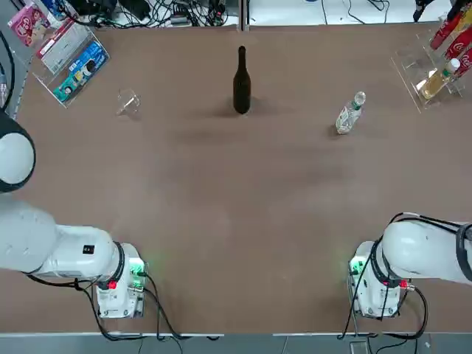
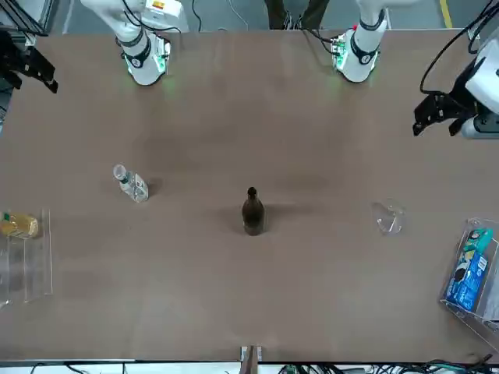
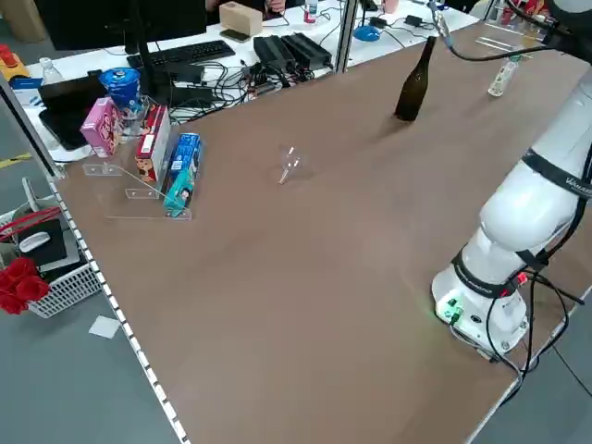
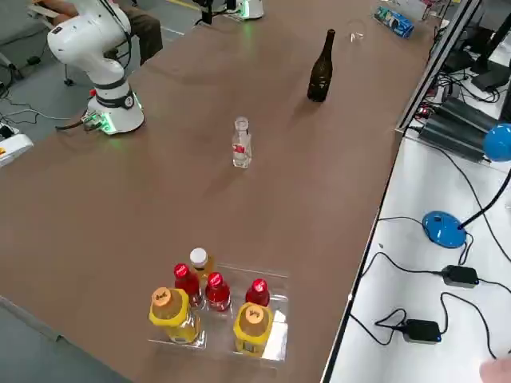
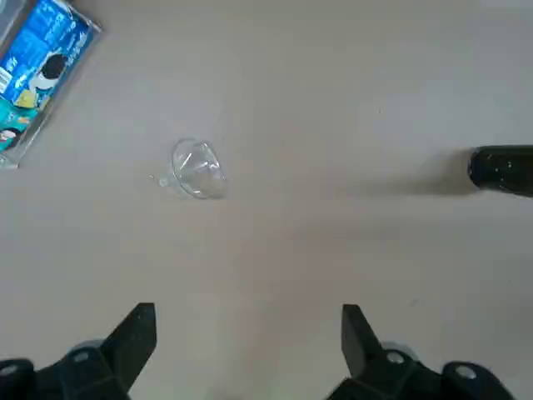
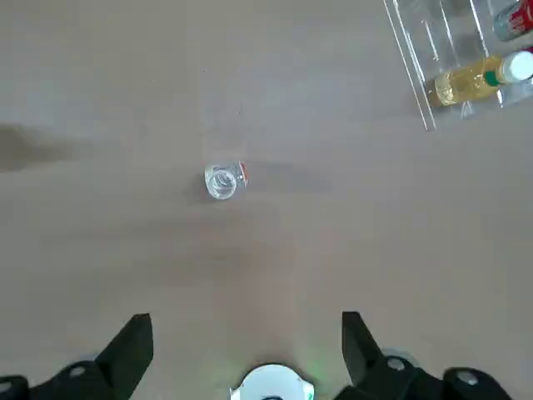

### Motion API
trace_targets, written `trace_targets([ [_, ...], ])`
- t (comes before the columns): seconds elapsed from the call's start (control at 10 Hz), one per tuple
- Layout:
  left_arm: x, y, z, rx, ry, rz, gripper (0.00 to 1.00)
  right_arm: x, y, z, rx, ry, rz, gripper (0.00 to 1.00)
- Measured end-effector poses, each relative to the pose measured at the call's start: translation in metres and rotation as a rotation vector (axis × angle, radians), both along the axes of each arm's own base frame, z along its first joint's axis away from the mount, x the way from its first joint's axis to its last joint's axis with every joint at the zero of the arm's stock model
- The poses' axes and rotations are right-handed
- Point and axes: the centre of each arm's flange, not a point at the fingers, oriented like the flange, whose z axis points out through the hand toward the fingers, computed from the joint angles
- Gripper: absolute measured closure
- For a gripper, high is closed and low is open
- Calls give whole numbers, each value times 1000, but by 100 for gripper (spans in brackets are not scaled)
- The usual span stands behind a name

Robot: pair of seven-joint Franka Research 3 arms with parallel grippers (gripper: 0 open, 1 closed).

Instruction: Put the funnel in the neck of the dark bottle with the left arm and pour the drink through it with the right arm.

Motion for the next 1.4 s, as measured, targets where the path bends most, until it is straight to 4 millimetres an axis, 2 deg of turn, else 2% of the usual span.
trace_targets([
  [0.2, 21, 6, -53, 83, 92, 40, 2, 2, -5, -1, 8, -11, 50, 0],
  [0.4, 44, 16, -107, 188, 172, 44, 1, 2, -20, -1, 22, -14, 83, 0],
  [0.7, 64, 34, -177, 289, 212, 35, 1, 2, -21, -2, 24, -12, 85, 0],
  [1.0, 63, 45, -267, 402, 188, 57, 1, 1, -21, -2, 26, -4, 85, 0],
  [1.2, 62, 44, -297, 420, 197, 124, 4, 0, -20, -3, 27, 6, 86, 0],
  [1.4, 66, 39, -336, 528, 171, 160, 5, 0, -19, -3, 26, 7, 90, 0],
])
